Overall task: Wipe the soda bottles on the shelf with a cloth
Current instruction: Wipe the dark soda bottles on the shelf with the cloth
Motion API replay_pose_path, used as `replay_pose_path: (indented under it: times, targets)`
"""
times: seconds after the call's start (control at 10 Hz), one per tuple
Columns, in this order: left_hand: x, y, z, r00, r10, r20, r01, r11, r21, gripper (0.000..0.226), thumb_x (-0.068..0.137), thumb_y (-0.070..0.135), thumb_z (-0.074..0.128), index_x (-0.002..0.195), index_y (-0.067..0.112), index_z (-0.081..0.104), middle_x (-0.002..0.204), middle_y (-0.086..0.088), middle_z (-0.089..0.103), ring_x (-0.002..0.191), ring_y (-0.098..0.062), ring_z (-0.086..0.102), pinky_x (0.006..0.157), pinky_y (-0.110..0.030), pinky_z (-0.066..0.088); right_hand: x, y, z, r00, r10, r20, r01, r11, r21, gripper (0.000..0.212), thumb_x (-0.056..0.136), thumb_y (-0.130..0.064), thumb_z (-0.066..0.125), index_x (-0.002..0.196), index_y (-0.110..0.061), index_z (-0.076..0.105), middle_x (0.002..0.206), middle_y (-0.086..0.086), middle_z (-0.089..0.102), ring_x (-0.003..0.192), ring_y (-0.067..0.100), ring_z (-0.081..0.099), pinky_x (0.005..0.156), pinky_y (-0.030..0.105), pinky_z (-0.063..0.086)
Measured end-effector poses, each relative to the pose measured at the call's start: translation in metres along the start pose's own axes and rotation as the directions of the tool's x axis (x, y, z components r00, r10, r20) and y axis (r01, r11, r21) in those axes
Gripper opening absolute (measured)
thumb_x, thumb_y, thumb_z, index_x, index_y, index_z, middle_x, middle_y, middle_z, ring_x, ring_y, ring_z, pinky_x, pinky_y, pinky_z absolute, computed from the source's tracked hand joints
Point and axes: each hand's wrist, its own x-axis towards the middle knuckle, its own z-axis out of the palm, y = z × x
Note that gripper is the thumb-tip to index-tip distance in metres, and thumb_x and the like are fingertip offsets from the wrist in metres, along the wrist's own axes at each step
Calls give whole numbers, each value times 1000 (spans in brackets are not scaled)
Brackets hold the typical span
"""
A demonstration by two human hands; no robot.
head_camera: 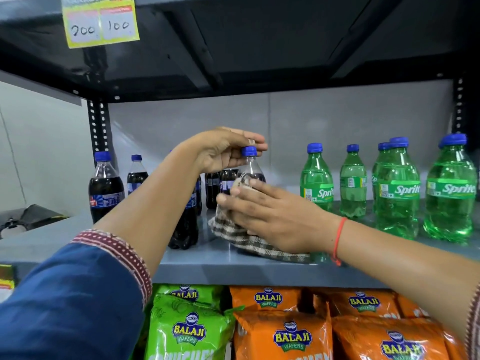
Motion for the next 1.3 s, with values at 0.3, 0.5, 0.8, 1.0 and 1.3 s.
replay_pose_path:
  times: [0.3,0.5,0.8,1.0,1.3]
  targets:
    - [7,-3,-5,1000,-7,20,7,1000,-20,20,86,2,47,92,9,65,79,0,76,79,-10,71,70,-19,57,3,9,-5,992,-130,-2,129,990,-53,37,93,-12,36,123,-20,58,138,2,52,129,30,43,104,48,39]
    - [6,-4,-3,999,0,52,2,1000,-29,20,86,3,47,93,9,65,80,0,76,79,-10,71,68,-18,56,1,9,-6,989,-149,18,150,988,-24,36,94,-17,37,122,-24,59,135,-3,55,128,29,45,104,51,39]
    - [6,-5,-3,999,10,51,-8,999,-40,19,87,3,47,94,8,64,80,0,76,79,-10,71,66,-19,56,9,4,0,984,-169,50,171,985,-34,39,94,-24,30,116,-18,62,129,1,60,125,25,50,103,46,40]
    - [3,-4,-3,999,6,48,-4,999,-48,20,87,3,47,93,8,65,80,-1,76,79,-10,71,66,-19,56,9,11,3,981,-155,119,170,978,-124,52,91,-47,29,125,-18,55,136,1,55,129,23,45,106,44,37]
    - [2,-1,-1,999,-2,35,2,1000,3,20,87,4,48,91,9,66,81,-1,76,80,-11,70,76,-21,56,5,17,-1,985,-124,119,142,978,-155,52,92,-46,29,129,-17,51,139,3,50,130,26,42,106,46,36]
